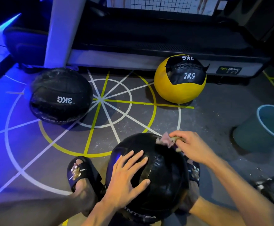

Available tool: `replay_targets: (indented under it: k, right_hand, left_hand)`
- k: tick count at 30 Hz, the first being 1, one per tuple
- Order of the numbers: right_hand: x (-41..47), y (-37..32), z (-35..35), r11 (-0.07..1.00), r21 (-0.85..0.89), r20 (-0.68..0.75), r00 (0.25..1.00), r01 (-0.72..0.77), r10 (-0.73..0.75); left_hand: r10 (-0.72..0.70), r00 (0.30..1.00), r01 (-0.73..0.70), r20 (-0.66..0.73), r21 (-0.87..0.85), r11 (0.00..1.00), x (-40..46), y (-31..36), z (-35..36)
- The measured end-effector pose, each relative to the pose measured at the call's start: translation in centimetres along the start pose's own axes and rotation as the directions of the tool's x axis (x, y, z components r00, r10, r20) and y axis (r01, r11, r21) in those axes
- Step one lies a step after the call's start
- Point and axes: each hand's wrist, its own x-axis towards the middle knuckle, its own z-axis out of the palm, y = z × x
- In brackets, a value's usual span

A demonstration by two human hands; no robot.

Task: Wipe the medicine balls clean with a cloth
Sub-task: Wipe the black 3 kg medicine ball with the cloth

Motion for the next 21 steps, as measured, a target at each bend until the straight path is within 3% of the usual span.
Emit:
replay_targets:
  k: [3, 6, 9, 13, 18, 21]
  right_hand:
    - [-0.4, -0.8, -1.1, 0.999, -0.042, 0.189, 0.982, 0.019, -0.011]
    - [1.1, 0.5, -0.5, 0.957, -0.289, 0.237, 0.971, 0.033, 0.038]
    - [2.2, 1.8, 1.6, 0.918, -0.394, 0.078, 0.997, 0.056, -0.028]
    - [0.8, 1.5, 4.8, 0.953, -0.296, -0.106, 0.994, -0.059, 0.028]
    - [-3.0, 1.8, 7.2, 0.952, -0.305, -0.046, 0.999, -0.025, 0.011]
    - [-2.0, 5.0, 6.4, 0.984, -0.151, -0.153, 0.986, -0.094, 0.07]
  left_hand:
    - [-0.004, 1.0, 0.004, -0.005, 0.014, 1.0, -0.1, 0.0, 0.1]
    - [-0.006, 1.0, 0.005, 0.004, 0.018, 1.0, -0.2, 0.3, 0.4]
    - [-0.004, 1.0, 0.004, 0.006, 0.025, 1.0, -0.1, 0.6, 0.7]
    - [-0.007, 1.0, 0.007, 0.0, 0.027, 1.0, 0.0, 0.8, 0.8]
    - [-0.009, 1.0, 0.01, -0.018, 0.028, 1.0, 0.0, 0.5, 0.9]
    - [0.005, 1.0, -0.005, -0.023, 0.03, 1.0, 0.0, 0.7, 1.3]
